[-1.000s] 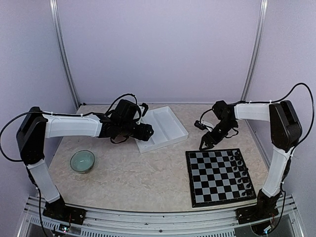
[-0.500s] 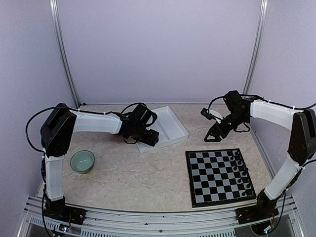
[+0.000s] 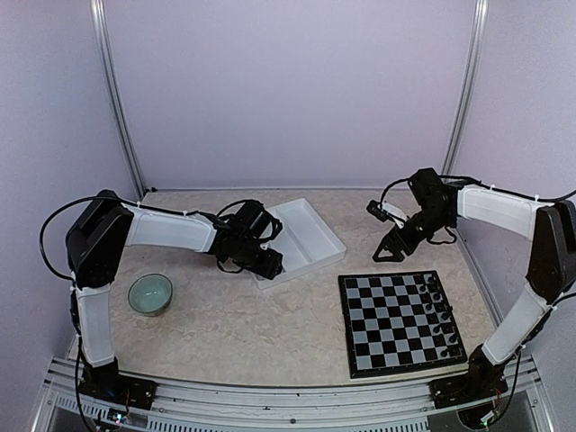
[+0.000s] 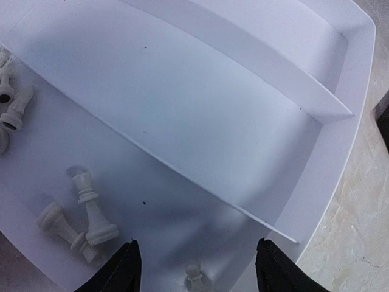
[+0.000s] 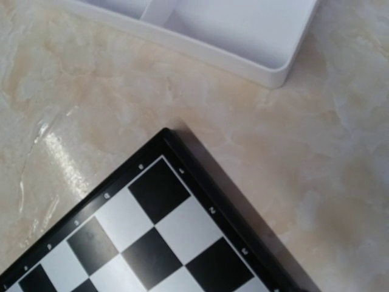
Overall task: Set up the chess pieces on the board
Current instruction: Move the storage box to the center of the board, then pick up the bishop from the storage box.
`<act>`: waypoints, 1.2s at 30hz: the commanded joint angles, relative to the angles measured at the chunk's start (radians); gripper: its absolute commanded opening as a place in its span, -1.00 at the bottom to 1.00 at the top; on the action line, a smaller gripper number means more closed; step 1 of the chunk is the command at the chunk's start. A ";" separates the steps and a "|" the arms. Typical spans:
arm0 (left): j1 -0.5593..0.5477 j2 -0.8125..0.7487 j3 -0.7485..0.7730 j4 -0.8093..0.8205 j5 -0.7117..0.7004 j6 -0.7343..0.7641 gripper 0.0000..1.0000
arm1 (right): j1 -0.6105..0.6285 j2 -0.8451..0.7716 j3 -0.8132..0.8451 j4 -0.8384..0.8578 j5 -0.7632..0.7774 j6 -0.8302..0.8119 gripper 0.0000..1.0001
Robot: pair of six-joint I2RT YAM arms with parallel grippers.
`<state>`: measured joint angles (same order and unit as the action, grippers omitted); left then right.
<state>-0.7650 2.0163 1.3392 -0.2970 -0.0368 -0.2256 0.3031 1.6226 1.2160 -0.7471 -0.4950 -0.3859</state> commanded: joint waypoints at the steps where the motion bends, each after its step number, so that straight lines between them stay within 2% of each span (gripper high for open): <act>1: -0.060 -0.022 -0.050 -0.063 0.097 0.000 0.29 | -0.005 -0.052 -0.029 0.019 -0.011 -0.002 0.32; 17: -0.251 -0.052 -0.093 -0.051 0.113 -0.128 0.28 | -0.005 -0.064 -0.050 0.025 -0.022 -0.001 0.32; 22: -0.261 -0.125 -0.057 -0.151 -0.002 -0.103 0.28 | -0.006 -0.065 -0.043 0.022 -0.031 -0.002 0.31; 29: -0.176 -0.311 -0.034 -0.274 -0.074 -0.063 0.26 | -0.005 -0.094 -0.039 0.049 -0.101 -0.047 0.25; 33: -0.060 -0.343 -0.057 -0.326 -0.095 -0.090 0.07 | -0.005 -0.102 -0.042 0.098 -0.106 -0.055 0.12; 36: -0.009 -0.354 -0.064 -0.345 -0.094 -0.093 0.01 | -0.005 -0.097 -0.045 0.132 -0.111 -0.047 0.04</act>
<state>-0.8280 1.6653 1.2896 -0.5594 -0.1001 -0.3107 0.3031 1.5471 1.1786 -0.6769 -0.5762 -0.4263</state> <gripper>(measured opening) 0.521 0.539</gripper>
